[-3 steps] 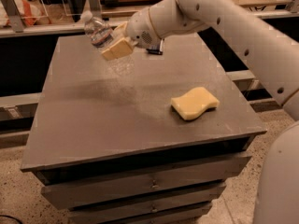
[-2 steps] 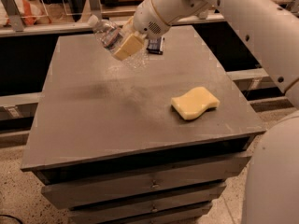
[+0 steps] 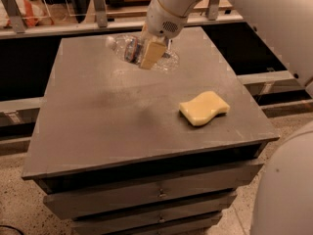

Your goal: Knock water bottle over

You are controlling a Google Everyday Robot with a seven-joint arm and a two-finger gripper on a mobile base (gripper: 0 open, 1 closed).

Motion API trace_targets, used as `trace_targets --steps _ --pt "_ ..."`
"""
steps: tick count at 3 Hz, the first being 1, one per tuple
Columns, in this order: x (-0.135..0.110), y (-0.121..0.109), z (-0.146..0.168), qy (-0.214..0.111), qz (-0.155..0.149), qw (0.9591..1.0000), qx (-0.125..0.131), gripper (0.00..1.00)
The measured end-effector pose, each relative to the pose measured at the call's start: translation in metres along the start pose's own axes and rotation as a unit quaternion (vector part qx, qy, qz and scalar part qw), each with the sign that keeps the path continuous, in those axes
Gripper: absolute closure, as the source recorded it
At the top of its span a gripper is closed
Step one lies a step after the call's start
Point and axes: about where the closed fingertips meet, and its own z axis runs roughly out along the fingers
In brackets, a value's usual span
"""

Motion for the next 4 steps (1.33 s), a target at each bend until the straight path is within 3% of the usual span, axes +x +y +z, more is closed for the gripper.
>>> trace_targets --steps 1,2,4 --pt "-0.003 0.014 0.008 0.065 -0.064 0.9956 -0.019 1.00" --pt "-0.006 0.020 0.022 0.104 -0.103 0.9886 -0.038 1.00" --pt "-0.004 0.023 0.061 0.135 -0.133 0.9791 -0.073 1.00"
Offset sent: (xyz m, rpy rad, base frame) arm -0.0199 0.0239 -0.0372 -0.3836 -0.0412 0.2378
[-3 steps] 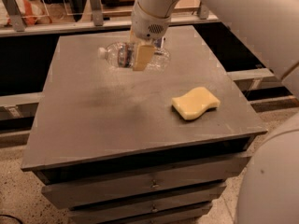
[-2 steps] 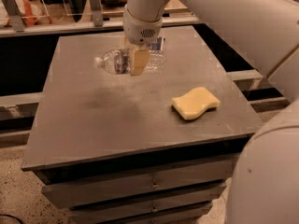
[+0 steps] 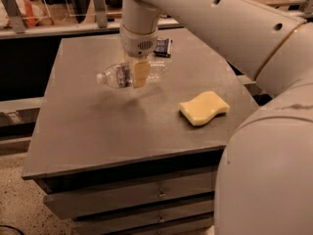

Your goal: Knock water bottle over

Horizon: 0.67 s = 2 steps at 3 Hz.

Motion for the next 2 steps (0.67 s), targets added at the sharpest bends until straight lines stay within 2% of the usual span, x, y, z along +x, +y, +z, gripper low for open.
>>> trace_targets --steps 1,2 --pt "-0.0010 0.0009 0.0109 0.006 -0.003 0.9999 -0.010 1.00" --pt "-0.0015 0.0013 0.0176 0.009 -0.002 0.9999 -0.010 0.82"
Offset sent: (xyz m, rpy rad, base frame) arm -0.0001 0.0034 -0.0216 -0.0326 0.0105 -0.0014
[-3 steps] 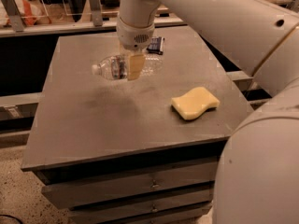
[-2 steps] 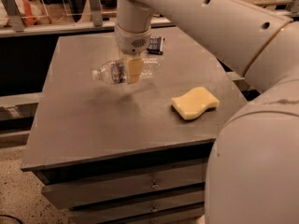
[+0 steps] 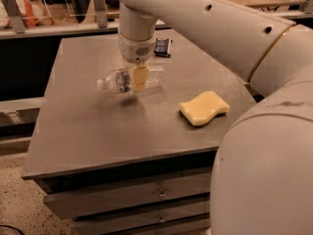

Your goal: Knock water bottle over

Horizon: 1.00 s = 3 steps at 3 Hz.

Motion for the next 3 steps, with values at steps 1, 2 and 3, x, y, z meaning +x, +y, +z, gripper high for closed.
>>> trace_targets --steps 1,2,3 --pt "-0.0007 0.0002 0.0027 0.004 0.002 1.0000 0.004 0.59" --pt "-0.0011 0.0018 0.0034 0.006 0.003 0.9999 0.007 0.36" --pt "-0.0011 0.0035 0.0018 0.008 0.006 0.9999 0.013 0.13"
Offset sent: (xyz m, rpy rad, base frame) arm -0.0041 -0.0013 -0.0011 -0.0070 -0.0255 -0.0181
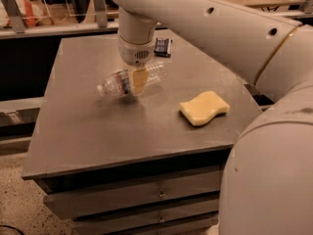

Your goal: Knock water bottle over

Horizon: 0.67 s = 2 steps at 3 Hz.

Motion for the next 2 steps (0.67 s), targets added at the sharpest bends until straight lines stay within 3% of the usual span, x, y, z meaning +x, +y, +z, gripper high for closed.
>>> trace_targets --steps 1,2 --pt "-0.0011 0.0027 -0.0030 0.001 0.006 0.9999 0.015 0.00" --pt "0.0005 0.0028 -0.0036 0.000 0.007 0.9998 0.017 0.00"
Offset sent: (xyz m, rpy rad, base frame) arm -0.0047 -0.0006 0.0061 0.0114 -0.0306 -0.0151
